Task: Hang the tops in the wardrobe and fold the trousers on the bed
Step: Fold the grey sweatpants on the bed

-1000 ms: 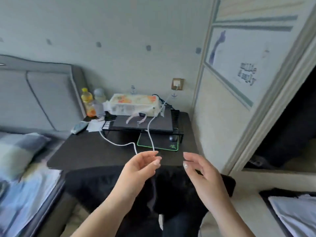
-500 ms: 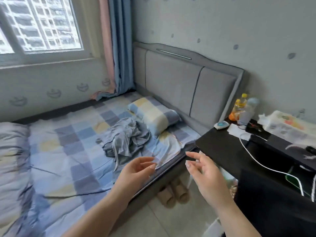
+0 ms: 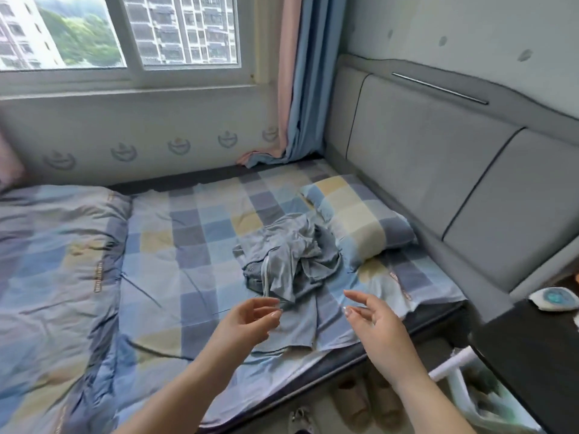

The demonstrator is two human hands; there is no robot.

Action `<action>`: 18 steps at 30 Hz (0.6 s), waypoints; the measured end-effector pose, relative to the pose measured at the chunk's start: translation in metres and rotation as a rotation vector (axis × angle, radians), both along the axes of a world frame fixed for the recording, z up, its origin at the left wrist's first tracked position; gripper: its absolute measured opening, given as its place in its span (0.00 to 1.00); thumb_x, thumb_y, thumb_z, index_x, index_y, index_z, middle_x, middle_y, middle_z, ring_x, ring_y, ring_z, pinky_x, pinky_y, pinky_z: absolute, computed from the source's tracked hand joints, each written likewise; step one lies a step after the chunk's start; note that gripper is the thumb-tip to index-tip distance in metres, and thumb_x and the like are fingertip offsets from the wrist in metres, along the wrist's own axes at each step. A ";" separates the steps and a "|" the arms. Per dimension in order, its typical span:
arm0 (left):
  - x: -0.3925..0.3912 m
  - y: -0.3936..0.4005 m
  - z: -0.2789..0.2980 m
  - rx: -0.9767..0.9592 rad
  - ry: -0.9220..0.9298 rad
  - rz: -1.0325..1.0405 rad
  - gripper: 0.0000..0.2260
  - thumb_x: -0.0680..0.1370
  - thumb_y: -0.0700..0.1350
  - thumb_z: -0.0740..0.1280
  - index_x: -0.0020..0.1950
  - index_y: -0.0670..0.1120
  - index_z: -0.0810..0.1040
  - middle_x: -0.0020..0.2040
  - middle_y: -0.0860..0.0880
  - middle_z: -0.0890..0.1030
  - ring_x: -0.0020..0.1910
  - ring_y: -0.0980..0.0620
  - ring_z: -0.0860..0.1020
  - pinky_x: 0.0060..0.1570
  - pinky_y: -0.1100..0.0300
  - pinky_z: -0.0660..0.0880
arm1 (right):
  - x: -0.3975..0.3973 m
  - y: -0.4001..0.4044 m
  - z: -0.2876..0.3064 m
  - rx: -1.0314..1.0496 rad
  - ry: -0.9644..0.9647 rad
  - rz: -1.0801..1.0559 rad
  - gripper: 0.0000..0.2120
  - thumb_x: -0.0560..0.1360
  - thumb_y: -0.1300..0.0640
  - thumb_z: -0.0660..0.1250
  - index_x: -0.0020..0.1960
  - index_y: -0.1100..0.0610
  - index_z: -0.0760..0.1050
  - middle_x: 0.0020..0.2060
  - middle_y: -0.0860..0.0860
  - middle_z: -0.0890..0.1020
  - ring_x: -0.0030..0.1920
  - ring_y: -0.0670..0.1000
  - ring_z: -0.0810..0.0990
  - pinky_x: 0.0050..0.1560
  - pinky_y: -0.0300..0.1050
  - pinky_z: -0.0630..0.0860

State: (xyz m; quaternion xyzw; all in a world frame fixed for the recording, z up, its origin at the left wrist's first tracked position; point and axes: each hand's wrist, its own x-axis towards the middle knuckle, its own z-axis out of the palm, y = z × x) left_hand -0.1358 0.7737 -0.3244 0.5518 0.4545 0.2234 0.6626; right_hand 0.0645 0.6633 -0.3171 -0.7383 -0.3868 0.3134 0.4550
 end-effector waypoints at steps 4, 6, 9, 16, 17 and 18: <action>0.076 0.085 -0.029 -0.050 0.040 0.016 0.08 0.76 0.44 0.71 0.54 0.48 0.80 0.47 0.51 0.85 0.46 0.55 0.82 0.48 0.60 0.76 | 0.077 0.083 -0.036 -0.087 0.071 -0.031 0.09 0.78 0.55 0.64 0.56 0.44 0.73 0.56 0.46 0.76 0.52 0.35 0.75 0.44 0.29 0.72; 0.118 0.130 -0.049 -0.086 0.083 0.013 0.08 0.76 0.43 0.70 0.54 0.48 0.80 0.46 0.50 0.85 0.45 0.55 0.81 0.47 0.61 0.75 | 0.118 0.124 -0.061 -0.145 0.111 -0.068 0.09 0.78 0.55 0.64 0.56 0.44 0.73 0.56 0.45 0.77 0.52 0.36 0.75 0.46 0.31 0.71; 0.177 0.190 -0.083 -0.115 0.147 0.010 0.07 0.76 0.43 0.70 0.53 0.50 0.80 0.48 0.49 0.85 0.45 0.54 0.82 0.46 0.61 0.76 | 0.171 0.178 -0.105 -0.238 0.175 -0.099 0.08 0.78 0.55 0.63 0.55 0.45 0.73 0.53 0.44 0.77 0.50 0.36 0.74 0.49 0.36 0.70; 0.288 0.328 -0.201 -0.120 0.290 -0.004 0.07 0.77 0.44 0.69 0.55 0.49 0.79 0.50 0.50 0.84 0.51 0.53 0.81 0.46 0.62 0.74 | 0.276 0.307 -0.246 -0.417 0.214 -0.142 0.10 0.78 0.54 0.64 0.58 0.50 0.75 0.53 0.46 0.78 0.50 0.43 0.75 0.48 0.38 0.69; 0.300 0.345 -0.221 -0.118 0.303 0.001 0.07 0.77 0.44 0.69 0.55 0.49 0.79 0.51 0.50 0.83 0.51 0.53 0.81 0.46 0.61 0.74 | 0.288 0.324 -0.268 -0.425 0.219 -0.143 0.10 0.78 0.54 0.64 0.59 0.50 0.75 0.53 0.46 0.78 0.48 0.43 0.75 0.46 0.38 0.70; 0.310 0.359 -0.236 -0.118 0.318 0.006 0.07 0.77 0.44 0.69 0.54 0.49 0.79 0.51 0.51 0.83 0.51 0.53 0.80 0.47 0.61 0.75 | 0.298 0.340 -0.286 -0.435 0.230 -0.148 0.11 0.78 0.54 0.64 0.59 0.51 0.75 0.53 0.46 0.78 0.48 0.43 0.75 0.45 0.38 0.71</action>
